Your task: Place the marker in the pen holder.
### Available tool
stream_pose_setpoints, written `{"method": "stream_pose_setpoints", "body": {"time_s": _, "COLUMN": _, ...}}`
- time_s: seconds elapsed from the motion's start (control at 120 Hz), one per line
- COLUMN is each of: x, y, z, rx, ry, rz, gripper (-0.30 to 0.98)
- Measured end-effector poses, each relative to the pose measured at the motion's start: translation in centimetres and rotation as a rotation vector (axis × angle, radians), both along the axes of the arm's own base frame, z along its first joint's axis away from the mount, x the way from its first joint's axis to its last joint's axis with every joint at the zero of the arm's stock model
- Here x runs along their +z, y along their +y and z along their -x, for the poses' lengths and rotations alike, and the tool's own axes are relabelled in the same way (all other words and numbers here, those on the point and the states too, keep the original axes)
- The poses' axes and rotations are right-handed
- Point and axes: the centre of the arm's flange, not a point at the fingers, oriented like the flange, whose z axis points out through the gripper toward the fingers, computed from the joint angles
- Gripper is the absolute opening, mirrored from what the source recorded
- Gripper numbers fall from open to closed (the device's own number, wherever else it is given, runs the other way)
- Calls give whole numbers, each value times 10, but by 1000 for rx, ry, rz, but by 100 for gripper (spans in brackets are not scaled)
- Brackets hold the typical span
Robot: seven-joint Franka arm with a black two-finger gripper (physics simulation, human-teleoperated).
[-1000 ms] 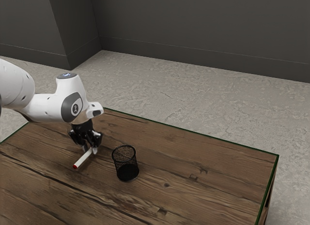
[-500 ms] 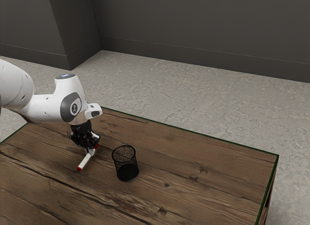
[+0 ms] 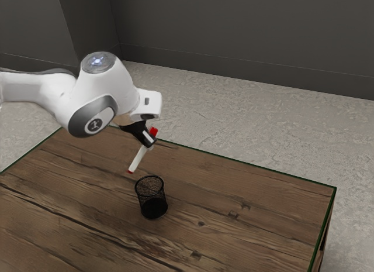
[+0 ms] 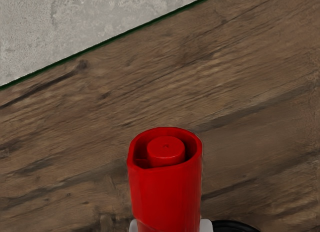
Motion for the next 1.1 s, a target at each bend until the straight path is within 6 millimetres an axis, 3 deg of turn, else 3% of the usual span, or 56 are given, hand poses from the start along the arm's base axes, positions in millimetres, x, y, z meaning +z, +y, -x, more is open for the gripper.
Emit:
{"method": "stream_pose_setpoints", "body": {"time_s": 0.3, "x": -53, "y": -10, "z": -21, "rx": -1, "ry": -56, "rz": 5, "gripper": -10}}
{"method": "stream_pose_setpoints", "body": {"time_s": 0.433, "x": -61, "y": -11, "z": -27, "rx": 15, "ry": -80, "rz": 32, "gripper": -8}}
{"method": "stream_pose_setpoints", "body": {"time_s": 0.533, "x": -52, "y": -12, "z": -25, "rx": 32, "ry": -113, "rz": 49, "gripper": -7}}
{"method": "stream_pose_setpoints", "body": {"time_s": 0.8, "x": -64, "y": -13, "z": 4, "rx": 93, "ry": -97, "rz": 75, "gripper": -6}}
{"method": "stream_pose_setpoints", "body": {"time_s": 0.883, "x": -62, "y": -18, "z": 7, "rx": 105, "ry": -93, "rz": 80, "gripper": 13}}
{"method": "stream_pose_setpoints", "body": {"time_s": 0.983, "x": -48, "y": -24, "z": 10, "rx": 111, "ry": -111, "rz": 83, "gripper": 33}}
{"method": "stream_pose_setpoints", "body": {"time_s": 1.067, "x": 5, "y": -17, "z": 3, "rx": 149, "ry": -192, "rz": 93, "gripper": 45}}
{"method": "stream_pose_setpoints", "body": {"time_s": 1.1, "x": 52, "y": -9, "z": -15, "rx": 206, "ry": -234, "rz": 123, "gripper": 48}}
